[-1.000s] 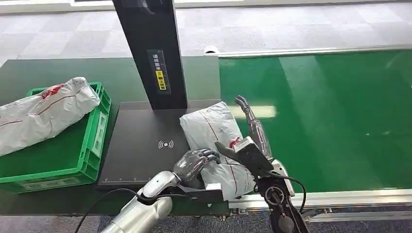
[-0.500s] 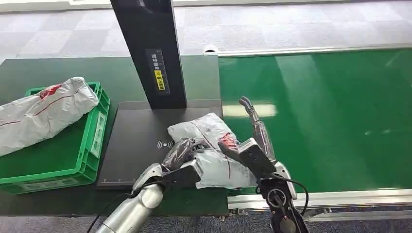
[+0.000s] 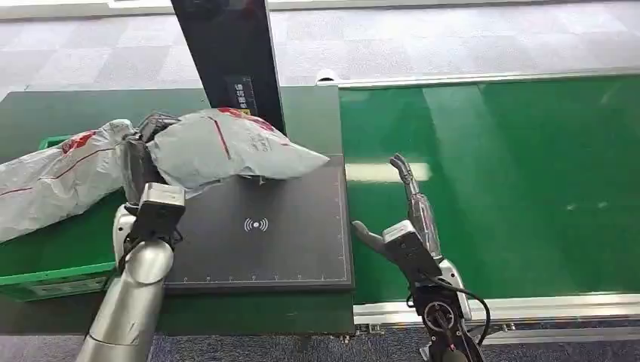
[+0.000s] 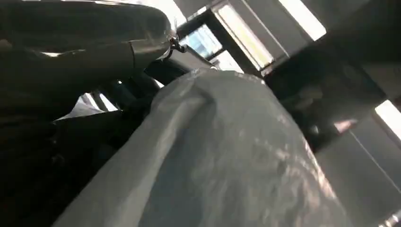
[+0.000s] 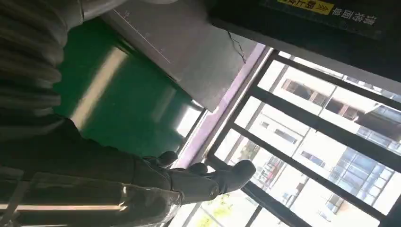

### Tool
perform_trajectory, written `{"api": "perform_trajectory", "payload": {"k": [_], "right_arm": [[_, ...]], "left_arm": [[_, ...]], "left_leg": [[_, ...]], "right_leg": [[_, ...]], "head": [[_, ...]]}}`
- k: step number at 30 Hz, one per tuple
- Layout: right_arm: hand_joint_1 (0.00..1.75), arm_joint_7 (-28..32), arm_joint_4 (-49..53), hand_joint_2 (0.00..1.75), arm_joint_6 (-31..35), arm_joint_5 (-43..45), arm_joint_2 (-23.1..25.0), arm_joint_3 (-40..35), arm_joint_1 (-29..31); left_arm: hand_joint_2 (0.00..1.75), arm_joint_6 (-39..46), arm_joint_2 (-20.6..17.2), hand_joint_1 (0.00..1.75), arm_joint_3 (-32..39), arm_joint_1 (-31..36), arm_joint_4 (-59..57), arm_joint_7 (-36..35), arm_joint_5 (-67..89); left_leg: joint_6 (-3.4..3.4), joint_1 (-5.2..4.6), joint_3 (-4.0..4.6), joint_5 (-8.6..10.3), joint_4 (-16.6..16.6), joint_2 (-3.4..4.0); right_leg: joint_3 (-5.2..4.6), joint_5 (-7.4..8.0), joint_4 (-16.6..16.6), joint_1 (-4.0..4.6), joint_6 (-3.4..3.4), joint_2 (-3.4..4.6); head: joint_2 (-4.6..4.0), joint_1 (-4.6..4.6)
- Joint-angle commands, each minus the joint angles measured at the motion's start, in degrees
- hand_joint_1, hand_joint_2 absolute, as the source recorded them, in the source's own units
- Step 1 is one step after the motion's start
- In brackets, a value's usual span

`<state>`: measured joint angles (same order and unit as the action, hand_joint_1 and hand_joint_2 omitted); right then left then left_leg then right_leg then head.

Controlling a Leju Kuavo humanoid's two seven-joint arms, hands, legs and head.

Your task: Moved the parcel from conveyor to table for the left to box.

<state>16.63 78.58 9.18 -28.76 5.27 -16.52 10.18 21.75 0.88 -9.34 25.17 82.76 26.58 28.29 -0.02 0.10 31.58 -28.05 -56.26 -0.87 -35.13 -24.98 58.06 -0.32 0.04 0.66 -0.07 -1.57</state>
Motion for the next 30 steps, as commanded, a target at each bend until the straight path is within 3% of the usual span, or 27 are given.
{"api": "perform_trajectory", "payload": {"k": [1, 2, 4, 5, 7, 8, 10, 11, 12, 14, 16, 17, 19, 25, 26, 27, 30], "right_arm": [[0.0, -0.32, 0.47, 1.75, 0.06, 1.17, -1.61, -1.06, 1.18], [0.0, -0.37, 0.27, 1.75, 0.01, 1.29, -1.61, -1.46, 1.51], [0.0, -0.33, -0.5, 1.75, -0.23, 1.87, -1.41, -2.42, 2.46], [0.0, -0.39, -0.7, 1.75, -0.27, 2.09, -1.42, -2.8, 2.75], [0.0, -0.51, -0.97, 1.75, -0.33, 2.47, -1.51, -3.34, 3.24], [0.0, -0.55, -1.0, 1.75, -0.32, 2.58, -1.57, -3.42, 3.3], [0.0, -0.6, -1.15, 1.75, -0.31, 2.87, -1.79, -3.64, 3.48], [0.0, -0.6, -1.27, 1.75, -0.33, 2.94, -1.91, -3.71, 3.57], [0.0, -0.56, -1.52, 1.75, -0.37, 3.18, -2.16, -3.6, 3.71], [0.0, -0.45, -1.8, 1.75, -0.28, 3.38, -2.24, -3.44, 3.81], [0.0, -0.21, -2.29, 1.75, -0.43, 3.65, -2.35, -2.9, 4.07], [0.0, -0.19, -2.32, 1.75, -0.45, 3.66, -2.44, -2.72, 4.07], [0.0, -0.01, -2.03, 1.75, -0.64, 3.82, -2.59, -2.08, 3.78], [0.0, -0.14, -0.78, 1.75, -0.53, 3.4, -2.71, -1.06, 2.58], [0.0, -0.19, -0.61, 1.75, -0.53, 3.3, -2.67, -0.93, 2.46], [0.0, -0.34, -0.23, 1.75, -0.54, 3.11, -2.63, -0.78, 2.28], [0.0, -0.8, 0.58, 1.75, -0.66, 2.54, -2.37, -0.28, 2.05]], "left_arm": [[1.75, 7.86, -8.22, 1.75, 17.19, 17.02, -22.81, -3.64, 3.81], [1.75, 7.65, -8.92, 1.75, 18.07, 18.45, -25.86, -2.24, 3.52], [1.75, 12.56, -12.65, 1.75, 17.47, 21.79, -36.33, -7.87, 14.54], [1.75, 13.03, -13.05, 1.75, 18.31, 22.95, -39.54, -6.0, 14.33], [1.75, 13.81, -15.53, 1.75, 17.09, 25.47, -48.07, -11.48, 21.89], [1.75, 14.36, -15.65, 1.75, 17.43, 25.82, -49.4, -10.42, 21.59], [1.75, 11.02, -17.87, 1.75, 14.7, 27.46, -56.69, -17.41, 29.18], [1.75, 7.85, -18.26, 1.75, 14.53, 27.67, -58.6, -17.61, 29.76], [1.75, 0.34, -19.08, 1.75, 13.84, 27.66, -61.31, -18.31, 30.66], [1.75, 0.26, -19.19, 1.75, 14.04, 27.21, -61.96, -17.8, 30.29], [1.75, -10.26, -19.74, 1.75, 14.79, 25.5, -62.6, -14.82, 29.31], [1.75, -10.63, -19.91, 1.75, 15.23, 24.54, -62.22, -13.92, 28.93], [1.75, -19.93, -19.88, 1.75, 18.56, 23.02, -61.84, -7.38, 24.0], [1.75, -29.04, -20.21, 1.75, 21.6, 19.84, -57.3, -2.44, 18.61], [1.75, -29.12, -20.24, 1.38, 21.81, 19.52, -56.47, -2.29, 18.26], [1.75, -29.48, -20.28, 0.0, 22.06, 19.13, -55.18, -2.04, 17.77], [1.75, -31.26, -19.68, 0.0, 22.89, 18.55, -51.5, -0.96, 15.54]], "left_leg": [[-0.08, 0.04, -0.03, 0.05, 0.0, 0.08], [-0.09, 0.04, -0.03, 0.04, -0.02, 0.16], [-0.1, 0.06, -0.09, 0.04, 0.02, 0.23], [-0.1, 0.04, -0.14, 0.05, 0.06, 0.23], [-0.08, 0.0, -0.11, 0.03, 0.01, 0.25], [-0.1, 0.01, -0.16, 0.04, 0.05, 0.32], [-0.1, 0.05, -0.15, 0.04, 0.06, 0.32], [-0.09, 0.04, -0.15, 0.04, 0.05, 0.29], [-0.08, 0.03, -0.15, 0.03, 0.04, 0.28], [-0.08, 0.03, -0.22, 0.03, 0.1, 0.33], [-0.08, 0.03, -0.22, 0.04, 0.13, 0.36], [-0.07, 0.04, -0.18, 0.03, 0.08, 0.37], [-0.06, -0.01, -0.13, 0.02, 0.08, 0.4], [-0.07, 0.01, -0.09, 0.02, 0.07, 0.3], [-0.1, 0.07, -0.24, 0.05, 0.21, 0.38], [-0.07, -0.01, -0.1, 0.04, 0.09, 0.28], [-0.07, 0.02, -0.05, 0.04, 0.06, 0.22]], "right_leg": [[0.03, 0.05, -0.01, 0.04, -0.03, -0.02], [0.01, 0.08, 0.02, 0.05, -0.06, 0.04], [0.05, 0.1, -0.01, 0.07, -0.1, 0.08], [0.09, 0.09, -0.03, 0.05, -0.09, 0.06], [0.04, 0.07, 0.06, 0.01, -0.09, 0.13], [0.08, 0.09, 0.02, 0.02, -0.1, 0.16], [0.1, 0.1, -0.02, 0.06, -0.09, 0.15], [0.1, 0.08, -0.01, 0.05, -0.09, 0.14], [0.08, 0.06, 0.01, 0.04, -0.08, 0.14], [0.14, 0.08, -0.06, 0.05, -0.07, 0.18], [0.15, 0.1, -0.09, 0.05, -0.06, 0.2], [0.13, 0.1, -0.08, 0.06, -0.06, 0.21], [0.04, 0.07, -0.01, 0.0, -0.07, 0.28], [0.04, 0.07, -0.03, 0.02, -0.08, 0.21], [0.21, 0.12, -0.21, 0.09, -0.07, 0.2], [0.05, 0.07, -0.04, 0.0, -0.07, 0.19], [0.02, 0.06, -0.03, 0.03, -0.07, 0.12]], "head": [[0.0, 0.0], [0.0, 0.02], [0.0, 0.0], [0.0, 0.02], [0.0, 0.0], [0.0, 0.0], [0.0, 0.0], [0.0, 0.02], [0.0, -0.02], [0.0, 0.02], [0.0, 0.02], [0.0, 0.0], [0.0, 0.04], [0.0, 0.02], [0.0, 0.0], [0.0, 0.02], [0.0, 0.02]]}}
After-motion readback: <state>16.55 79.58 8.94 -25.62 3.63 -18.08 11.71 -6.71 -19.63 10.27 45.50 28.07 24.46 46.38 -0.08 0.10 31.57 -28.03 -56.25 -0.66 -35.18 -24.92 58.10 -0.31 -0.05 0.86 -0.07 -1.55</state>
